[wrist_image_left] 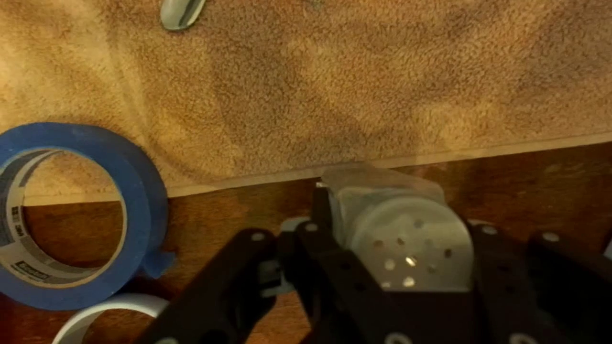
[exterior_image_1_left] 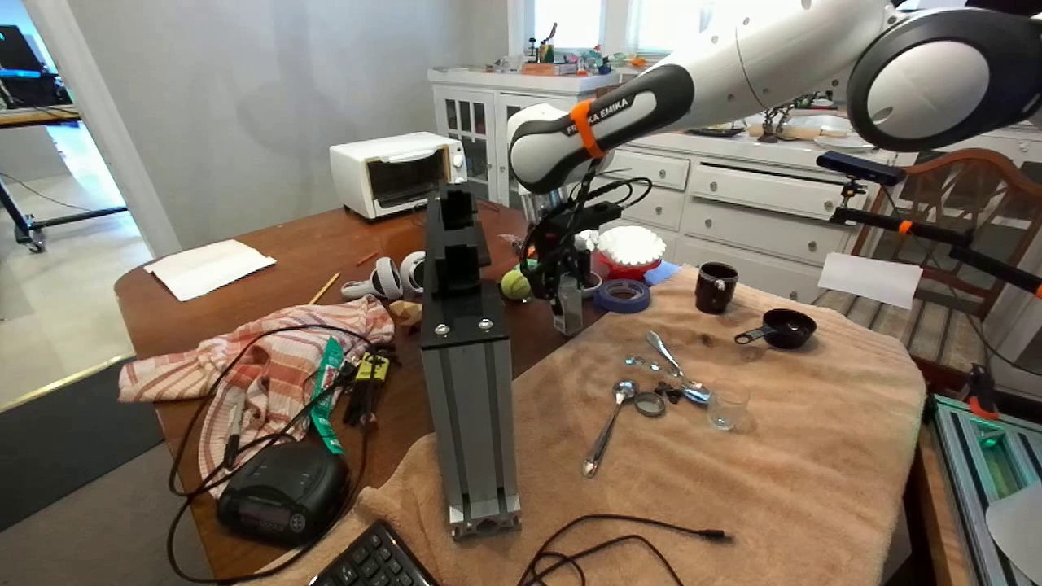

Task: Move the glass jar backwards then place the lid on the jar.

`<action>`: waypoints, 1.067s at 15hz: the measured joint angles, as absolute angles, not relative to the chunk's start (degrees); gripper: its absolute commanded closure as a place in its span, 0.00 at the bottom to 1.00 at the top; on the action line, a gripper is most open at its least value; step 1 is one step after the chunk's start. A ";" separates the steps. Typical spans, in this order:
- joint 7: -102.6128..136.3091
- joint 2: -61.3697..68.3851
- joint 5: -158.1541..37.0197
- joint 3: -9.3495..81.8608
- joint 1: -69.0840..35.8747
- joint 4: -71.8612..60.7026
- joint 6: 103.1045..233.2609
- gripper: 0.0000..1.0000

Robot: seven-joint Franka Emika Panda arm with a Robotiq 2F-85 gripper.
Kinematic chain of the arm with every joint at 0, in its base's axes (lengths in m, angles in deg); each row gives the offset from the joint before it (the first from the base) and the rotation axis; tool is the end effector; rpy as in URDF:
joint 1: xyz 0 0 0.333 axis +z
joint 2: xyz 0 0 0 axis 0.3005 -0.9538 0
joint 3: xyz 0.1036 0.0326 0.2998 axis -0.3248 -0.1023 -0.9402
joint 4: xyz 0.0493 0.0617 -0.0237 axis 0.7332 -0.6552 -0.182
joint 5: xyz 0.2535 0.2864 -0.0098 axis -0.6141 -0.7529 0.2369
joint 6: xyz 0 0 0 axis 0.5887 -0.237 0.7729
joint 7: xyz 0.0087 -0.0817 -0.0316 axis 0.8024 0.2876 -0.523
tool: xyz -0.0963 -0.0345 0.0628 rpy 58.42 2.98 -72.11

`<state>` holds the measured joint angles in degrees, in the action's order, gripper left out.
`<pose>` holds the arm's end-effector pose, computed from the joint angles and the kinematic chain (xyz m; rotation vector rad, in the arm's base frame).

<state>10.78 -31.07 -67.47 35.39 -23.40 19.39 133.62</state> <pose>0.7066 -0.0952 0.2226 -3.0371 0.5422 0.5001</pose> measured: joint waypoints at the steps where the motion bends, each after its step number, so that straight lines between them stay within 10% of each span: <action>1: 10.78 -31.88 -67.58 35.39 -23.85 20.66 132.87 0.75; 7: 11.30 -36.35 -68.39 34.93 -24.88 28.02 127.80 0.75; 9: 11.36 -37.63 -68.51 34.68 -24.88 30.22 126.69 0.23; 16: 11.44 -38.39 -68.58 34.38 -24.92 35.19 125.28 0.00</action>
<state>11.44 -38.39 -68.58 34.38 -24.92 35.19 125.28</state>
